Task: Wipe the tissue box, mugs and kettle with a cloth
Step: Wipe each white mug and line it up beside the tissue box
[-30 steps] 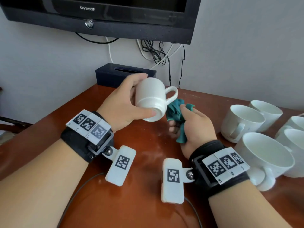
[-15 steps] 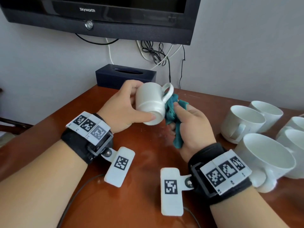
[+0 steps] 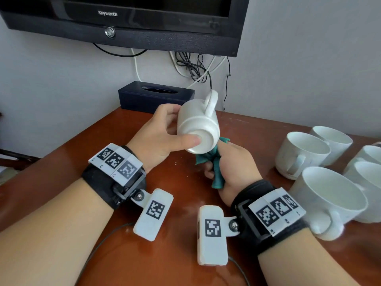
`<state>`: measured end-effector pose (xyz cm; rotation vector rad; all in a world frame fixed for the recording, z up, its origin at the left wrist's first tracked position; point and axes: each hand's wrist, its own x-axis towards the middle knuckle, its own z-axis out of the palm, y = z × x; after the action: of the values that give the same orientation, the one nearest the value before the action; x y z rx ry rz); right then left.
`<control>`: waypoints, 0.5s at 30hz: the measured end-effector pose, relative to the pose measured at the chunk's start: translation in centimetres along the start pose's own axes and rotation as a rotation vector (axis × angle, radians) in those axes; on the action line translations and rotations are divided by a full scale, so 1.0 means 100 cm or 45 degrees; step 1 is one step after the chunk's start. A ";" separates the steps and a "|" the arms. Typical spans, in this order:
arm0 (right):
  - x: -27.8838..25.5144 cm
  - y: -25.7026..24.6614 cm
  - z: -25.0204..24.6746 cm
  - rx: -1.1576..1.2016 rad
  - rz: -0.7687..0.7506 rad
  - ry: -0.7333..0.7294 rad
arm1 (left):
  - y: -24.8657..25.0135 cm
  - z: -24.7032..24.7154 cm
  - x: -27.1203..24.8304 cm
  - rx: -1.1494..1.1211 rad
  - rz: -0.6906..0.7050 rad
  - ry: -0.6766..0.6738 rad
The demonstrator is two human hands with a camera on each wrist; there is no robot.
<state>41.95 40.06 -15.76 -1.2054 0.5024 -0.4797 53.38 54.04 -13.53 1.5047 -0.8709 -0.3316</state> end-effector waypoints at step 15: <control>-0.007 -0.005 0.001 -0.023 -0.323 0.003 | -0.002 -0.004 0.001 -0.017 -0.308 0.030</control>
<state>41.39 40.40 -15.15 -1.2925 0.3576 -0.6939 53.81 54.23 -13.66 1.6017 -0.6673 -0.4943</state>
